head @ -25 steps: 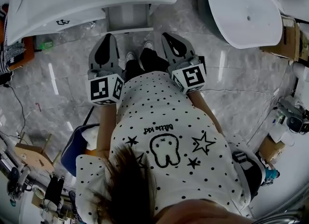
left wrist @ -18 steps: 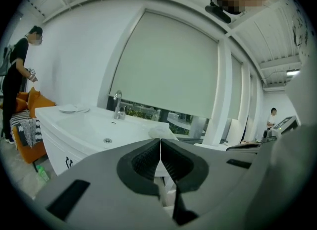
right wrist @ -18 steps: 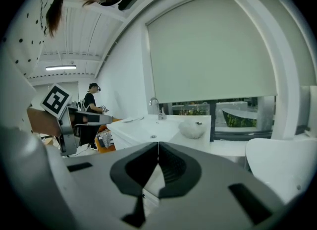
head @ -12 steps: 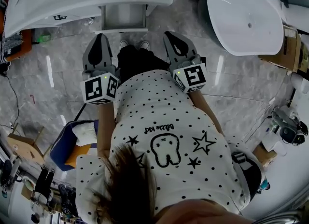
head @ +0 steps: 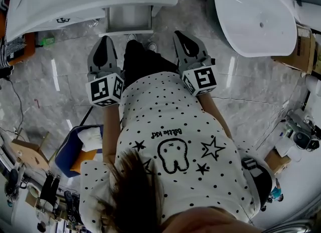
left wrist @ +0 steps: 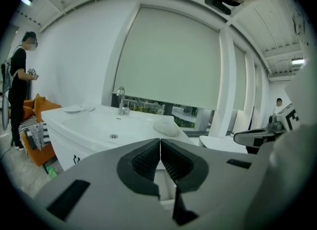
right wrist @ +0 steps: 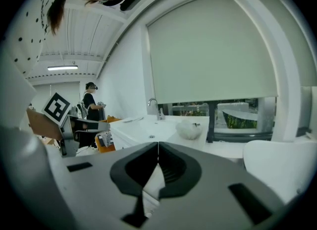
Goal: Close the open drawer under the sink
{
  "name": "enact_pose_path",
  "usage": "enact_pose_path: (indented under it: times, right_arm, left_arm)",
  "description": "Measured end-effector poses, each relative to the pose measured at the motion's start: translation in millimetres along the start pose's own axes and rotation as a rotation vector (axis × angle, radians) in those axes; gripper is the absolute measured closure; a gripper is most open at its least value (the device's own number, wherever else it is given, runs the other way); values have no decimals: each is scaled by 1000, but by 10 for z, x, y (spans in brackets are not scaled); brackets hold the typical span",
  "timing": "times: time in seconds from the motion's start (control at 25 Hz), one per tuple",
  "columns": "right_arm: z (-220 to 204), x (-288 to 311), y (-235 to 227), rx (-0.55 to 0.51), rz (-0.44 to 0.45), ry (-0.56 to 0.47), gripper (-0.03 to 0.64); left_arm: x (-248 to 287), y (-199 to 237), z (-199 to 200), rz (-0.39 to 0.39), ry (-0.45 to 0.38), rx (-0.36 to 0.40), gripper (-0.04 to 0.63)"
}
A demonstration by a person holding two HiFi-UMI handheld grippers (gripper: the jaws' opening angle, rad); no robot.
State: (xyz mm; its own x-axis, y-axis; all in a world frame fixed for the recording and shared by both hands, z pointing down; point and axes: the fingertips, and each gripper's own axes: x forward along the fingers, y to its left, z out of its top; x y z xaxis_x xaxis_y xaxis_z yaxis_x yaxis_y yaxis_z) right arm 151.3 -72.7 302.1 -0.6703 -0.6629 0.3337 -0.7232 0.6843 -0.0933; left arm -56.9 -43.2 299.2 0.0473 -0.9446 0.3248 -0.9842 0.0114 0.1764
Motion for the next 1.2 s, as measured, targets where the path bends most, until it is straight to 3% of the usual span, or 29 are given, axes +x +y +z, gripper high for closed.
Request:
enact_pose_path:
  times: [0.16, 0.6, 1.08, 1.2]
  right_arm:
    - [-18, 28, 23, -7, 7, 13, 603]
    - [-280, 99, 117, -25, 16, 89, 603]
    - [-463, 282, 220, 36, 9, 117, 603]
    - [-527, 287, 256, 57, 10, 132, 603]
  left_arm:
    - [37, 36, -187, 1, 46, -11, 586]
    - [230, 357, -1262, 24, 240, -12, 586]
    - [574, 527, -2476, -18, 525, -54, 581]
    - [679, 551, -2780, -28, 589, -84, 520]
